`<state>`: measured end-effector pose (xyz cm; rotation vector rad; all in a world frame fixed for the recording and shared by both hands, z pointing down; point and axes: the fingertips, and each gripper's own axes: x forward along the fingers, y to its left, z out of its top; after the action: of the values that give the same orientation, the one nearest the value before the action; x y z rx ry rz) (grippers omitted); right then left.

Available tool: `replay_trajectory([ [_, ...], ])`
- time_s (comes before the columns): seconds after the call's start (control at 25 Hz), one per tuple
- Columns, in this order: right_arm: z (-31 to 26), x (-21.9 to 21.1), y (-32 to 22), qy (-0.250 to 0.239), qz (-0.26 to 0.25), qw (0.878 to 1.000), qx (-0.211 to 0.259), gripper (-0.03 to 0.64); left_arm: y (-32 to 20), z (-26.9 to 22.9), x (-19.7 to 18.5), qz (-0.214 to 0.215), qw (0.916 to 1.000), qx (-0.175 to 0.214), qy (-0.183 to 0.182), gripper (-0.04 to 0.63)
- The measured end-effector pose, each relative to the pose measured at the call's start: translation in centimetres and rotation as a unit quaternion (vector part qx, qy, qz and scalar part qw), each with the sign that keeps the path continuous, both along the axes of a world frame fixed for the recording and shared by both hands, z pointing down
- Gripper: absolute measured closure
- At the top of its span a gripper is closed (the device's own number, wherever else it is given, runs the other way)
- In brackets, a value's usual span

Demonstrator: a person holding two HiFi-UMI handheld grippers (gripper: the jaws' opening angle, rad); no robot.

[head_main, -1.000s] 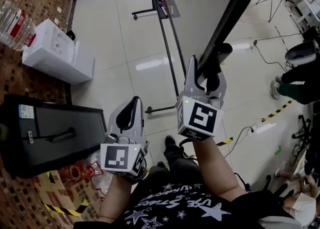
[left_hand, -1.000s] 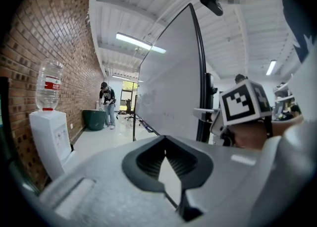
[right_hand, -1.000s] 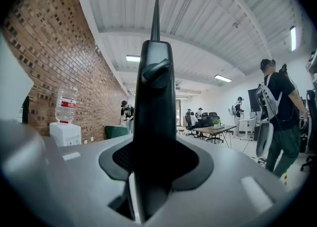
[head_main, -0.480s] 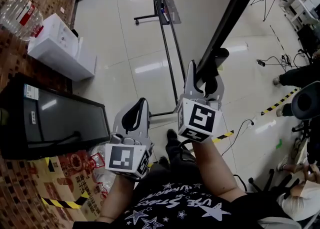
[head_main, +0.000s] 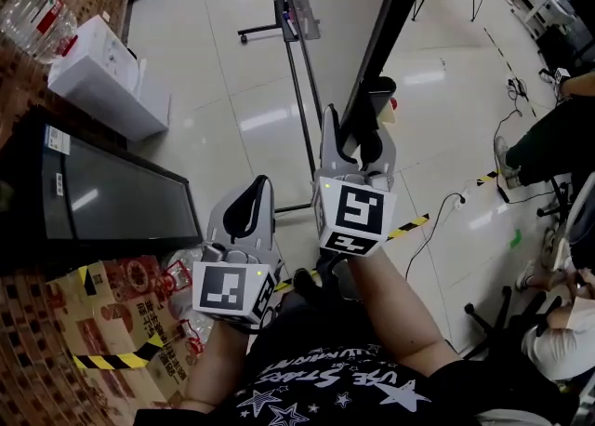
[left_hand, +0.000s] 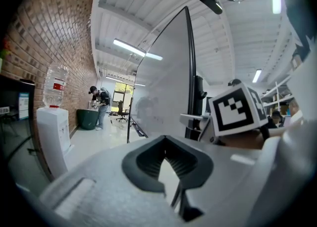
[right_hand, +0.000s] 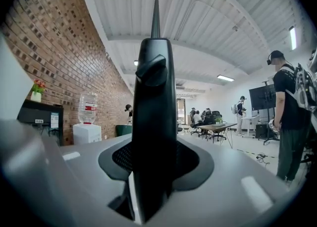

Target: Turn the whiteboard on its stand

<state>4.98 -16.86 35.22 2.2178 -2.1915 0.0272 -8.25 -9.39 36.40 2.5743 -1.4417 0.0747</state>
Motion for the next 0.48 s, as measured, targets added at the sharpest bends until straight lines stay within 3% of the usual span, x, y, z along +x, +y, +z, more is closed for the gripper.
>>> replay_trajectory([
  [0.48,-0.6,-4.1,6.8,-0.002,-0.047,0.999,0.007,0.443,4.9,0.0,-0.5,-0.014,0.9999,0.0,-0.009,0.589],
])
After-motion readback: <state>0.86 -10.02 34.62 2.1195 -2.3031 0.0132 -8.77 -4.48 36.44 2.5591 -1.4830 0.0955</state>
